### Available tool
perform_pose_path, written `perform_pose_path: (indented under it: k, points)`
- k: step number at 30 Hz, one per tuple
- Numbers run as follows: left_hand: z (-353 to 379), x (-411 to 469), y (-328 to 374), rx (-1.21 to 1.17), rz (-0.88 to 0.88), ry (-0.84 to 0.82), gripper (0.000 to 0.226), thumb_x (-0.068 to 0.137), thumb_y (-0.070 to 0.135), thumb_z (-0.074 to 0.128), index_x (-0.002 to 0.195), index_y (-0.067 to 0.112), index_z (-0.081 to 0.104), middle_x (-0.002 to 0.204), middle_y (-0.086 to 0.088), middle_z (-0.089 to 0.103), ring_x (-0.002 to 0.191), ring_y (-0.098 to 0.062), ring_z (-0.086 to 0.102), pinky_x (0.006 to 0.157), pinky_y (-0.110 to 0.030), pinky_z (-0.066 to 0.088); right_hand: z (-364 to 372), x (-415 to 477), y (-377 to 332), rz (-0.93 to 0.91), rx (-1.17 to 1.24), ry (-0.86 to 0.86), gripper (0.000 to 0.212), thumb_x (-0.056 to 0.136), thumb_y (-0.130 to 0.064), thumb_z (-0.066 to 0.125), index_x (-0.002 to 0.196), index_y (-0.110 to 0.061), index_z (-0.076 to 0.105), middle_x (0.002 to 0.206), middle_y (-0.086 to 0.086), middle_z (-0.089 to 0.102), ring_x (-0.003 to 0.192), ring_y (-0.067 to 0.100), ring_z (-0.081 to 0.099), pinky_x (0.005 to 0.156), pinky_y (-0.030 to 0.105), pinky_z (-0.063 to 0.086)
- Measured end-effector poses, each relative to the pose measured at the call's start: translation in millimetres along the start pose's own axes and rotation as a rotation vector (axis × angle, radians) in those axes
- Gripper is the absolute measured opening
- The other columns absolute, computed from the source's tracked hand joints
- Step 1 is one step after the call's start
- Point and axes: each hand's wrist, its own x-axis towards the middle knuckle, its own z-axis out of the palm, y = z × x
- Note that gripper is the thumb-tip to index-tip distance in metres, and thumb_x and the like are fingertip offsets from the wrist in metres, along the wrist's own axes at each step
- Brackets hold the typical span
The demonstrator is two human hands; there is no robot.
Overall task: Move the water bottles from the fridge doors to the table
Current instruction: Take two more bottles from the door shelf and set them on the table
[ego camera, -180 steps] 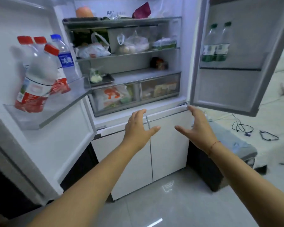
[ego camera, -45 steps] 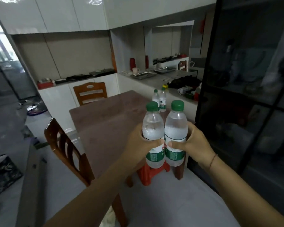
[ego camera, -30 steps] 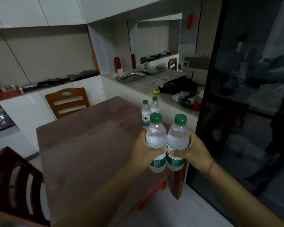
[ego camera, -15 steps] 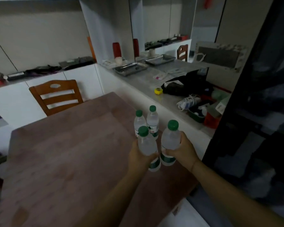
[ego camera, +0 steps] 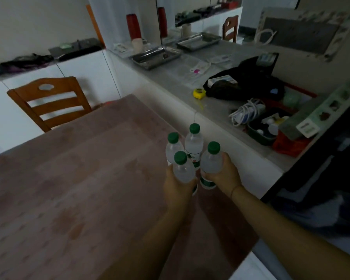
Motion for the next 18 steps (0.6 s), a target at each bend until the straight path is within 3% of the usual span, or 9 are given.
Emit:
perform_pose_path:
  k: [5,9,13,18]
  points:
    - [9,6,-6,0.001,0.01,-0.034,0.048,0.072,0.017,0.079,0.109,0.028,0.051,0.09,0.021,0.06,0.083,0.002,0.061,0.052,-0.005,0.045,7,10,7,0.033,-0.022,0.002,0.066,0.065,-0.019,0.084,0.12,-0.016,0.047,0.112,0.001,0.058,0.101,0.02,0.056,0.082,0.03,0.047]
    - [15,8,-10,0.005,0.03,-0.029,0.046,0.072,0.018,0.08,0.109,0.025,0.053,0.096,0.015,0.062,0.083,0.005,0.06,0.057,-0.006,0.048,3,15,6,0.036,-0.06,-0.008,0.068,0.063,-0.025,0.084,0.12,-0.015,0.049,0.106,-0.004,0.056,0.097,0.018,0.056,0.085,0.035,0.051]
    - [19,13,-8,0.046,0.052,-0.064,0.047,0.069,0.021,0.081,0.108,0.024,0.054,0.098,0.013,0.062,0.084,0.004,0.06,0.055,-0.007,0.047,-1,19,1,-0.048,-0.114,-0.054,0.029,0.067,-0.015,0.079,0.084,-0.023,0.057,0.085,-0.004,0.065,0.087,0.02,0.065,0.077,0.037,0.057]
    - [22,18,-6,0.134,0.053,-0.111,0.049,0.068,0.022,0.079,0.111,0.018,0.054,0.096,0.008,0.065,0.082,0.0,0.063,0.051,-0.007,0.043,-6,14,0,-0.064,-0.071,-0.112,0.029,0.069,-0.016,0.078,0.087,-0.024,0.058,0.09,-0.002,0.066,0.09,0.02,0.065,0.081,0.04,0.056]
